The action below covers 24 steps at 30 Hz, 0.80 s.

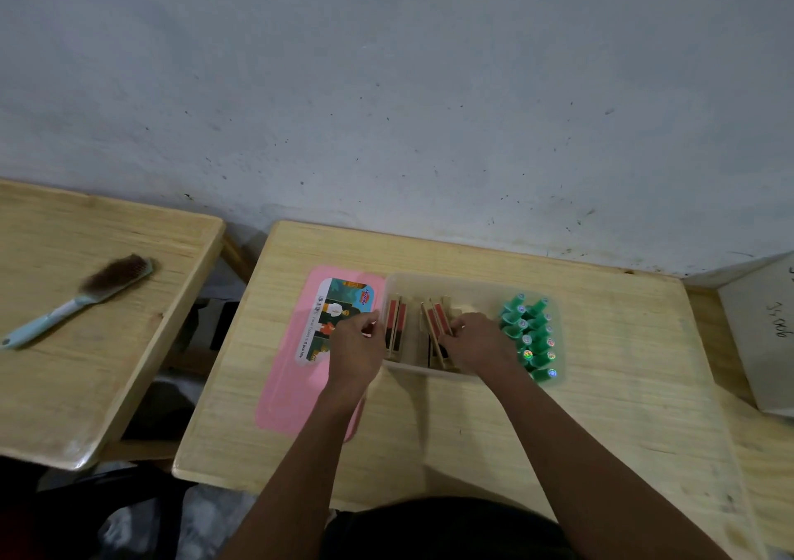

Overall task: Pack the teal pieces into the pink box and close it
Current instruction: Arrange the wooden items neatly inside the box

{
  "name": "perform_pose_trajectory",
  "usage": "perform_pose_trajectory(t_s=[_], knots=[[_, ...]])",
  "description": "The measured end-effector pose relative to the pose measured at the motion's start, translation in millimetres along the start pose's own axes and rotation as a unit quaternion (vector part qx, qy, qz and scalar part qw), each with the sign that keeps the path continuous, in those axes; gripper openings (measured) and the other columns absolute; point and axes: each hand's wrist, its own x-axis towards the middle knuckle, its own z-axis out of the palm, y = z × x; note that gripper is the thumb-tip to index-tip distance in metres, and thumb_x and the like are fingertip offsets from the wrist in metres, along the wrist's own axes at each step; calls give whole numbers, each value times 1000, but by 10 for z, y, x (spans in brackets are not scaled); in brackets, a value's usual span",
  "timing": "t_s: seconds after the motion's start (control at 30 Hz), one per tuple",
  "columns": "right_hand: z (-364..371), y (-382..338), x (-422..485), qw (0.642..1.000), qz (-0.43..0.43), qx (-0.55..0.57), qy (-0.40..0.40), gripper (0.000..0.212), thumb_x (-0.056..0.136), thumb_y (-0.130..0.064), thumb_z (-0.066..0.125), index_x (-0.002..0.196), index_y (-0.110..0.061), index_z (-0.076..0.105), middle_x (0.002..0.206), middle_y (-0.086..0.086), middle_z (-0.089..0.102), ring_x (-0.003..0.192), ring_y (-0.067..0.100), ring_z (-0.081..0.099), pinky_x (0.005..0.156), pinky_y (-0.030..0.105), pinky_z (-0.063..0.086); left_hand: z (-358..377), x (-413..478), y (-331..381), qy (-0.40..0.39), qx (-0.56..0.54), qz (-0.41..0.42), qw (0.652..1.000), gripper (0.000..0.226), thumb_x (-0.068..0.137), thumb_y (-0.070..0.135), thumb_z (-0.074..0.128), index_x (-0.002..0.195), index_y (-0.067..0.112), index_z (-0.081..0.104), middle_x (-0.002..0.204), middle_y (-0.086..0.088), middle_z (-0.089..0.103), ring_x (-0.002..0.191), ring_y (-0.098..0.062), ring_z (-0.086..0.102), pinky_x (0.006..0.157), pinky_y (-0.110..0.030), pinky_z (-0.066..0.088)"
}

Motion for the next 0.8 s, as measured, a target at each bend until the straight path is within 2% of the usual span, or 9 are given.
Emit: perform_pose_trajectory(t_s=[0.13, 0.23, 0.33, 0.47, 0.53, 0.67, 0.8], knots=[[9, 20, 56, 999, -3, 29, -15, 17, 81, -35, 61, 80, -20, 71, 72, -1, 64, 74, 23, 63, 70, 33, 53, 0, 0, 3, -2, 7, 6, 1000, 31, 91, 9, 58, 121, 1, 61, 115, -14, 67, 95, -9, 58, 83, -17, 42], [30, 17, 39, 1000, -17, 10, -16, 12, 77, -36, 64, 79, -25, 68, 75, -2, 65, 77, 21, 65, 70, 31, 52, -6, -4, 12, 0, 11, 7, 1000, 32, 92, 9, 58, 122, 1, 60, 117, -13, 67, 96, -9, 56, 84, -16, 42], [46, 19, -5, 1000, -14, 11, -3, 15, 80, -34, 63, 85, -22, 71, 77, 0, 67, 77, 22, 65, 68, 30, 52, -1, -3, 11, -1, 12, 6, 1000, 32, 92, 9, 58, 123, 1, 60, 117, -13, 67, 96, -8, 56, 83, -16, 42], [-23, -27, -40, 996, 2, 70, 48, 23, 81, -31, 65, 71, -11, 70, 62, 5, 64, 59, 20, 61, 55, 26, 46, -2, -3, 2, -2, 14, 7, 1000, 32, 92, 9, 57, 123, 1, 60, 117, -13, 67, 95, -8, 56, 82, -15, 42], [-58, -105, -88, 994, -3, 92, 62, 22, 79, -32, 66, 68, -13, 71, 57, 2, 63, 53, 16, 59, 50, 24, 42, -1, -3, -8, -3, 14, 5, 1000, 32, 92, 9, 57, 123, 1, 59, 117, -12, 66, 95, -8, 56, 82, -15, 42], [23, -304, -185, 993, -16, 105, 54, 23, 78, -32, 66, 63, -16, 69, 59, 1, 66, 57, 17, 63, 57, 29, 50, 2, -5, -13, -4, 16, 4, 1000, 32, 92, 10, 57, 124, 2, 59, 117, -10, 66, 95, -7, 56, 80, -17, 42], [174, -449, -159, 996, -30, 78, 28, 29, 78, -28, 66, 53, -16, 59, 51, 0, 53, 48, 13, 50, 46, 24, 38, 2, -11, -13, 1, 17, 12, 1000, 31, 92, 9, 57, 122, 3, 61, 114, -11, 68, 93, -9, 58, 80, -17, 44]])
